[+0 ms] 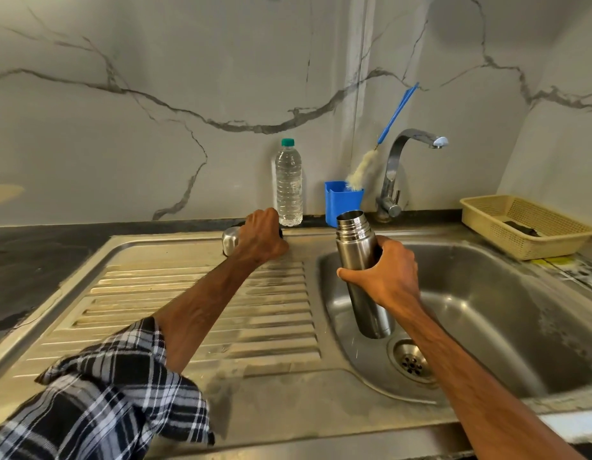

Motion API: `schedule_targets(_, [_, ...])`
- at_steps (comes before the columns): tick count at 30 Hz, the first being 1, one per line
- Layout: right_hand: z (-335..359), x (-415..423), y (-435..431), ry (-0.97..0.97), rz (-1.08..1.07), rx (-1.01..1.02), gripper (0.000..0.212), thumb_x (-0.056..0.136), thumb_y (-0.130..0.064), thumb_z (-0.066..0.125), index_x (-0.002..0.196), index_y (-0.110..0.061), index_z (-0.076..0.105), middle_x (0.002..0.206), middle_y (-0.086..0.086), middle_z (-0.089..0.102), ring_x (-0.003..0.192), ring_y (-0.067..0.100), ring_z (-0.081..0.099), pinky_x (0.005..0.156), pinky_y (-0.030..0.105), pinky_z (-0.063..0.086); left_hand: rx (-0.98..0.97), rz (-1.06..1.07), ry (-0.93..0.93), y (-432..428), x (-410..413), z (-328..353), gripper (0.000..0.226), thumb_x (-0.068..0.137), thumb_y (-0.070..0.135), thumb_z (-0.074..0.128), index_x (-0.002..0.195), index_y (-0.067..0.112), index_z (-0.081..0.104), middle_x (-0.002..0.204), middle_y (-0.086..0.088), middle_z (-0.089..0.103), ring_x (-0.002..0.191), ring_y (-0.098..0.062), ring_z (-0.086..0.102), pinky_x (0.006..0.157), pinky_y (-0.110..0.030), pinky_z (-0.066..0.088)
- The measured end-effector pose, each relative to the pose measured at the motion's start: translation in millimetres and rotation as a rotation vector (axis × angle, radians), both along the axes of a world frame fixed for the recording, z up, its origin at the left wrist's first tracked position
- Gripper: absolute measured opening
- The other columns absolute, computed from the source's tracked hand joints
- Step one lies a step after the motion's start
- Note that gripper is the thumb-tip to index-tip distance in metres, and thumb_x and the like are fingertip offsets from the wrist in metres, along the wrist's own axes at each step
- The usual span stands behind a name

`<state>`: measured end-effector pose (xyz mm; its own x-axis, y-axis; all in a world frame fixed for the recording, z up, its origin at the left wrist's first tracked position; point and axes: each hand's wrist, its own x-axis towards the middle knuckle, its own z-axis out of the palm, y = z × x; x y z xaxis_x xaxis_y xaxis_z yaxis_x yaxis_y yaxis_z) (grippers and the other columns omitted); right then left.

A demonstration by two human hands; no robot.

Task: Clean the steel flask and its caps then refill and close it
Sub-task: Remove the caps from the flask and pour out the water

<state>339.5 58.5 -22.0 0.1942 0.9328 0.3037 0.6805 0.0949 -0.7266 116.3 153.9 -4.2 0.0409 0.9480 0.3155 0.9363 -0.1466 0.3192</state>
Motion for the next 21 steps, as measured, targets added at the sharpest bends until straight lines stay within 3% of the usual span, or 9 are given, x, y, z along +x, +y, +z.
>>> schedule_targets(5, [5, 7, -7, 0.031, -0.044, 0.030, 0.071, 0.060, -0.031, 0.094, 0.121, -0.018, 0.060, 0.113, 0.002, 0.070, 0.090, 0.011, 0.059, 0.087, 0.030, 0.051, 0.048, -0.036, -0.086, -37, 27, 2, 0.044, 0.081, 0.021, 0.076, 0.120, 0.010, 0.060, 0.118, -0.006, 0.059, 0.111, -0.025, 0.055, 0.077, -0.035, 0.041])
schedule_targets(8, [11, 18, -10, -0.001, -0.089, 0.047, 0.070, 0.058, -0.031, 0.095, 0.119, -0.020, 0.061, 0.111, 0.000, 0.070, 0.090, 0.013, 0.061, 0.087, 0.031, 0.052, 0.051, -0.050, -0.158, -55, 44, -3, 0.036, 0.082, 0.017, 0.075, 0.117, 0.015, 0.065, 0.117, 0.003, 0.060, 0.116, -0.020, 0.055, 0.081, -0.032, 0.042])
schedule_targets(13, [27, 48, -13, -0.212, -0.144, 0.033, 0.081, 0.063, -0.029, 0.092, 0.134, -0.022, 0.052, 0.122, 0.003, 0.067, 0.106, 0.023, 0.064, 0.096, 0.040, 0.050, 0.036, -0.097, -0.241, -63, 70, -18, 0.022, 0.085, 0.021, 0.075, 0.104, 0.015, 0.067, 0.109, 0.002, 0.064, 0.102, -0.014, 0.055, 0.083, -0.033, 0.047])
schedule_targets(17, [21, 69, -13, -0.335, -0.224, 0.053, 0.086, 0.067, -0.019, 0.089, 0.141, -0.025, 0.047, 0.126, 0.006, 0.066, 0.109, 0.027, 0.065, 0.096, 0.043, 0.049, 0.023, -0.143, -0.266, -62, 76, -27, 0.022, 0.081, 0.025, 0.077, 0.100, 0.022, 0.066, 0.106, 0.005, 0.065, 0.105, -0.016, 0.060, 0.092, -0.039, 0.053])
schedule_targets(21, [7, 81, -12, -0.405, -0.254, 0.057, 0.086, 0.066, -0.015, 0.089, 0.141, -0.024, 0.048, 0.127, 0.008, 0.065, 0.110, 0.031, 0.064, 0.096, 0.048, 0.050, 0.050, -0.151, -0.216, -59, 72, -31, 0.020, 0.081, 0.024, 0.076, 0.099, 0.020, 0.067, 0.105, 0.004, 0.067, 0.103, -0.016, 0.061, 0.092, -0.039, 0.053])
